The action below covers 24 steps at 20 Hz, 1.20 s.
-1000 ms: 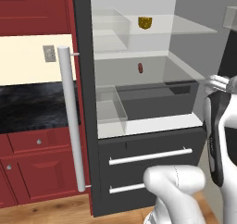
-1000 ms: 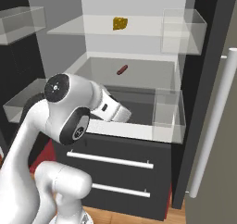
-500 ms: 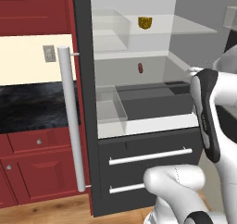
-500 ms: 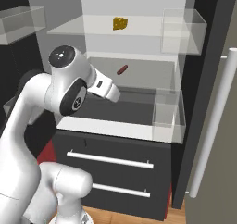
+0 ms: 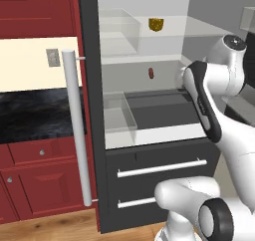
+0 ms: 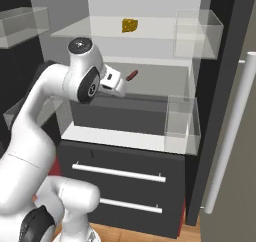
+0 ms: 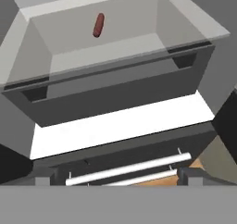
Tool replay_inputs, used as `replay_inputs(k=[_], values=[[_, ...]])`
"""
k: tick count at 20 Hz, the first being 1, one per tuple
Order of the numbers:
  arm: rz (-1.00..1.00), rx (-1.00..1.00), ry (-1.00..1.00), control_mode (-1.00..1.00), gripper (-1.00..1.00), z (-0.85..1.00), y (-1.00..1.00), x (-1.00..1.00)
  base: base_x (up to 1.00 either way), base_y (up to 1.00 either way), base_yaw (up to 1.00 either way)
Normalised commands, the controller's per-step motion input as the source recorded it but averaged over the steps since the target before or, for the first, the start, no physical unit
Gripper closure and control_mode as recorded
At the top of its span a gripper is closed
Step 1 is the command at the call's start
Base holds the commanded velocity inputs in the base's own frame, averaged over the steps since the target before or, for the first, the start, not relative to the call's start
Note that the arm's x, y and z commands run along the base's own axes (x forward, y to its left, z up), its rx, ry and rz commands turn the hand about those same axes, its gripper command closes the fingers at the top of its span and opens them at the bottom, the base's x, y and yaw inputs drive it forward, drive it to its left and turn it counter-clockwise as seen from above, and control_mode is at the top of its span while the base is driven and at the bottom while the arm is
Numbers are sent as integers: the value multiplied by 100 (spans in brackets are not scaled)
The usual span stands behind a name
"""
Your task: Retrieve the sausage and cheese from the fridge and place them on the cutting board on the counter.
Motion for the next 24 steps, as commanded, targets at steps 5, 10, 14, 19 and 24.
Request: replay_inputs(k=[5,10,14,19,24], values=[[19,0,0,-100,-100,-30,12,73,0,0,0],[9,0,-11,-100,-100,-29,10,57,0,0,0],[0,0,-25,-100,-100,-22,4,49,0,0,0],[-1,0,-14,-100,-100,-18,1,46,0,0,0],[-5,0,3,-100,-100,1,1,44,0,0,0]])
